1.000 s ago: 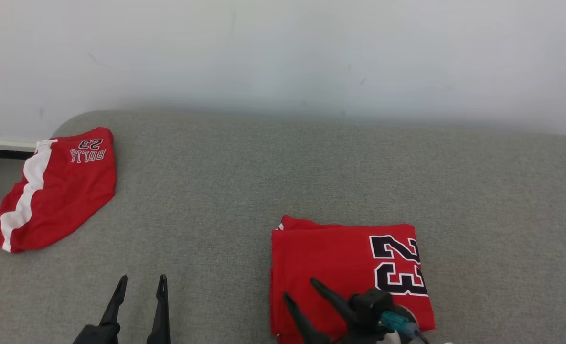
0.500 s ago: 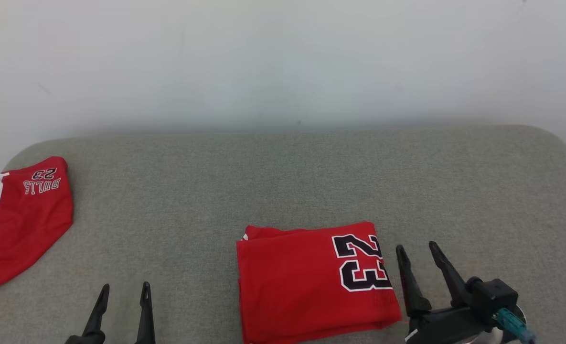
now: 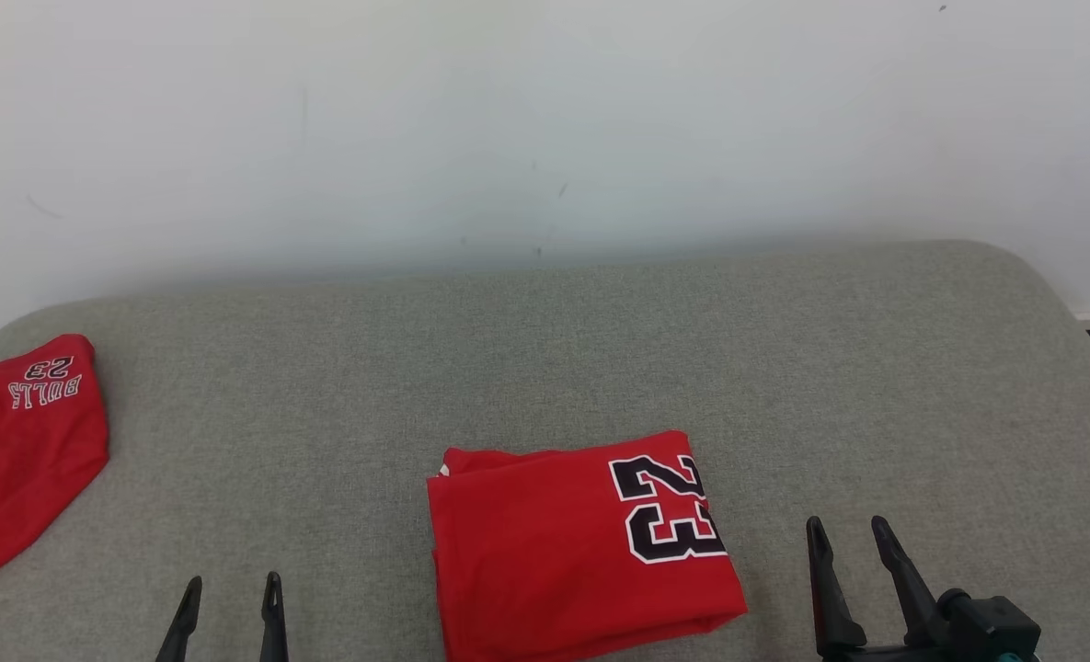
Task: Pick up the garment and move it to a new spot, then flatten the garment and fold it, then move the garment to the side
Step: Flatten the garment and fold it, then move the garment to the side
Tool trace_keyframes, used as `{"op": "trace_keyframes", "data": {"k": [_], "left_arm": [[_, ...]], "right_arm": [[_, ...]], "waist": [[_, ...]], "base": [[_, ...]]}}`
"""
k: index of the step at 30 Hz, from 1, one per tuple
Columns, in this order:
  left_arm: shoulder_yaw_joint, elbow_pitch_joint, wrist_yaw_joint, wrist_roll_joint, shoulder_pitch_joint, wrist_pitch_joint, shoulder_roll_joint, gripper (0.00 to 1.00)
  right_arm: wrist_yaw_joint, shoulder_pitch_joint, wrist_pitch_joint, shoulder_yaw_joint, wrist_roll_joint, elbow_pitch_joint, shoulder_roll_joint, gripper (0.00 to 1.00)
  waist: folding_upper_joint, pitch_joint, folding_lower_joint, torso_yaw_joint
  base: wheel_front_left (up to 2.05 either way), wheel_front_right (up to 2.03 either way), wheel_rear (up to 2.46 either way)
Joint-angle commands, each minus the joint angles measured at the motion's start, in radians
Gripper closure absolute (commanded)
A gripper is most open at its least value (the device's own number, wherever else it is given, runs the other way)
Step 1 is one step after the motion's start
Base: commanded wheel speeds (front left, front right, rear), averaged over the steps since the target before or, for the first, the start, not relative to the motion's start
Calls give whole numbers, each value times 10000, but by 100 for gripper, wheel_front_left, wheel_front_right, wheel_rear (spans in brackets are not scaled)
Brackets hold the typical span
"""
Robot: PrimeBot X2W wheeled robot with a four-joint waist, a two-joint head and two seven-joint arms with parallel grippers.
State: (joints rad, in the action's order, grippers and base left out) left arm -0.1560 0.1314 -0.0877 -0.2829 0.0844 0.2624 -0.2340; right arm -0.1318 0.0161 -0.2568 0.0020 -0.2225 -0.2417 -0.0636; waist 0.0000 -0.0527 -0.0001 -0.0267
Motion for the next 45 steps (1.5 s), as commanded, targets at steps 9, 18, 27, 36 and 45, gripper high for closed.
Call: {"op": "trace_keyframes", "data": {"k": [9,18,27,36,45], "left_arm": [[22,-127,54,211,150,34,-48,0],[255,-370,47,142,216,34,-221,0],[373,-661,-49,-12,398,-182,-389,0],[336,-887,-61,-106,440,-389,-507,0],[330,-1037,-61,-262,510,-535,-568,0]], "right_arm": [[25,110,-10,-102,239,73,120,0],[25,158,203,20,417,197,139,0],[25,236,349,41,441,305,146,0],[25,261,457,59,423,358,148,0],[25,251,569,34,447,395,147,0]], "waist": [[0,-47,1,134],[0,-31,1,244],[0,-10,1,336],[0,-5,1,411],[0,-3,1,415]], "base": [[0,0,0],[0,0,0],[0,0,0],[0,0,0],[0,0,0]]}}
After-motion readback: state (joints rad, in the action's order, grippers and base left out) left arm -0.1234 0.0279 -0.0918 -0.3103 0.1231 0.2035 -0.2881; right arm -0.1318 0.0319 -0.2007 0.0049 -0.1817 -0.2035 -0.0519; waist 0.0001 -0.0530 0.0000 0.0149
